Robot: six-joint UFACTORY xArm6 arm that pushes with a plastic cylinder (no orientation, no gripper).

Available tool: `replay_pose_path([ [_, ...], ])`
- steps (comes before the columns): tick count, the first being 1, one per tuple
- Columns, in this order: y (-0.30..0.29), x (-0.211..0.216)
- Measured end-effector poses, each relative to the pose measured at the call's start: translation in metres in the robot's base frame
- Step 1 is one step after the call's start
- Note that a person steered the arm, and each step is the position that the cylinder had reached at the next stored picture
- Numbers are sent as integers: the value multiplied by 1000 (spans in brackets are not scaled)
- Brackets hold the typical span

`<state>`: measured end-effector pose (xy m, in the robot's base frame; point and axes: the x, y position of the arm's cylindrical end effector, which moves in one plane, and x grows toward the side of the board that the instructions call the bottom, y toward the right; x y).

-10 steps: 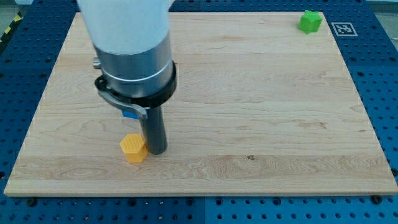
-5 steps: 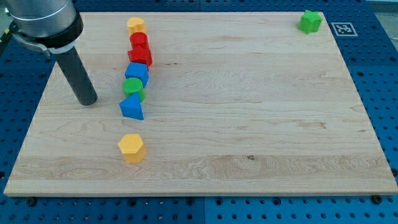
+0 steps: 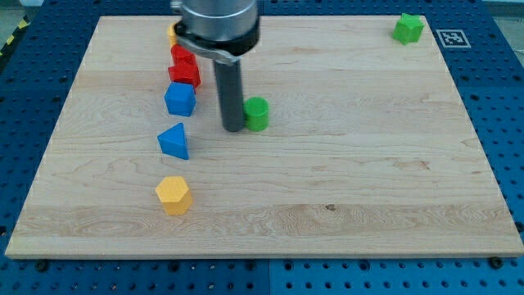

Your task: Move the green circle toward the top right

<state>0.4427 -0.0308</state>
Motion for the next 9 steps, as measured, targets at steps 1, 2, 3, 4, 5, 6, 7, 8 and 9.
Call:
replay_pose_path([
  [1,37,-7],
  [2,71,-21],
  [3,101,-42],
  [4,123,-69],
  [5,145,-96],
  [6,171,-119],
  [7,193,-139],
  [8,209,-149],
  [9,202,-152],
])
